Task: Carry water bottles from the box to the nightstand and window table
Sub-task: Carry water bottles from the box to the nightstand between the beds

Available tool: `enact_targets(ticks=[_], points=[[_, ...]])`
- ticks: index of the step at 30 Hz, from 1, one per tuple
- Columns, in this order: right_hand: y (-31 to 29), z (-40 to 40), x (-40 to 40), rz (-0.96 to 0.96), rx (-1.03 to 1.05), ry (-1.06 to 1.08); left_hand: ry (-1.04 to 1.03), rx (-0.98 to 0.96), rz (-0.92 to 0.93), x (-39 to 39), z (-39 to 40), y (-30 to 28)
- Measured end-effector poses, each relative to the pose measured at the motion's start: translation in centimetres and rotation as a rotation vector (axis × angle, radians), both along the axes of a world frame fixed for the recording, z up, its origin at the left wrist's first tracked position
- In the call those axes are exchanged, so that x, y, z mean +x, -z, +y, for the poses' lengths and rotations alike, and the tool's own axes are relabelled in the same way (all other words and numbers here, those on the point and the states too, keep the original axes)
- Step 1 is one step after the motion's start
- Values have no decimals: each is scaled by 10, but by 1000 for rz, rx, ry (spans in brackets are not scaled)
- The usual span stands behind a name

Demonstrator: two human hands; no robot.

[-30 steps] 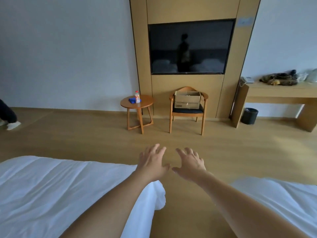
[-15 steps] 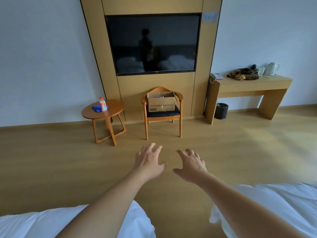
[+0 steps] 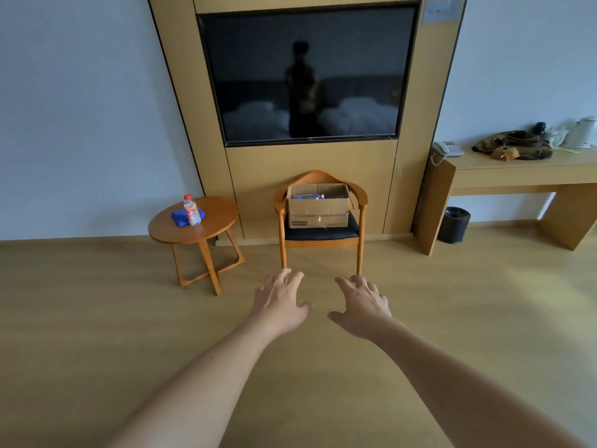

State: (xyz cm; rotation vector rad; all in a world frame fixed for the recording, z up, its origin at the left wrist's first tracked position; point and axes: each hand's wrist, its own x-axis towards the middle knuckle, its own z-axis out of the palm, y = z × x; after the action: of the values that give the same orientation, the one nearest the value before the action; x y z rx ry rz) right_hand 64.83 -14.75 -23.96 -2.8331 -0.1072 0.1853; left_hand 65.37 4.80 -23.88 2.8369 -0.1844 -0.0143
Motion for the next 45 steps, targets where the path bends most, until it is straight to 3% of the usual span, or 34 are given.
enact_targets(ticks=[14, 21, 30, 37, 45], points=[[35, 17, 294, 24, -7, 72, 88, -110, 39, 308, 10, 41], [29, 34, 430, 22, -8, 137, 131, -122, 38, 474, 36, 35], [55, 24, 589, 70, 32, 162, 138, -63, 85, 624, 32, 62], [93, -3, 735, 122, 31, 102, 24, -43, 160, 751, 21, 101], [105, -36, 877, 218, 56, 77, -15, -13, 195, 875, -14, 101]])
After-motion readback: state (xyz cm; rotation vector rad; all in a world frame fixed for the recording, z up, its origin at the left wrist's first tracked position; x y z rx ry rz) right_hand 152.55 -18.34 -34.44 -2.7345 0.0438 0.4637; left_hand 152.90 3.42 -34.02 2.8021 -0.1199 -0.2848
